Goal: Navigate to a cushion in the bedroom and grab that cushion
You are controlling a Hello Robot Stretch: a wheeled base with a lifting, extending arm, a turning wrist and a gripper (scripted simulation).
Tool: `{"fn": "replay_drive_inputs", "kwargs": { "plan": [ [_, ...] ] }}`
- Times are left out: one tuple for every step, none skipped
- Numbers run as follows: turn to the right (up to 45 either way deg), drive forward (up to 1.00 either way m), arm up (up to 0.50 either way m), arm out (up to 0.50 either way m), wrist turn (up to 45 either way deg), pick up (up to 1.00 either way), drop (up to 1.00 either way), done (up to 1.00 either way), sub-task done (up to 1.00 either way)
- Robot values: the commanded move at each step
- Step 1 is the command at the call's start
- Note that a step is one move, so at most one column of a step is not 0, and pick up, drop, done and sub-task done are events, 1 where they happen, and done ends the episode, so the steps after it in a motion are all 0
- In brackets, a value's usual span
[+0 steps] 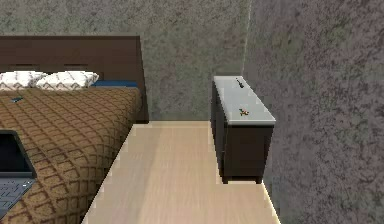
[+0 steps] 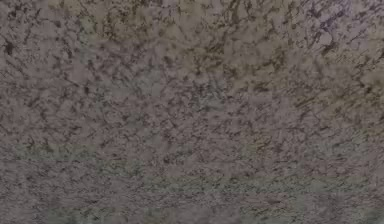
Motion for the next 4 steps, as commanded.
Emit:
{"fn": "replay_drive_inputs", "kwargs": {
  "plan": [
    [0.0,0.45,0.00,0.00,0.0,0.00,0.00,0.00,0.00],
    [-9.0,0.00,0.00,0.00,0.0,0.00,0.00,0.00,0.00],
    [0.0,1.00,0.00,0.00,0.0,0.00,0.00,0.00,0.00],
    [12.0,0.00,0.00,0.00,0.0,0.00,0.00,0.00,0.00]
  ]
}}
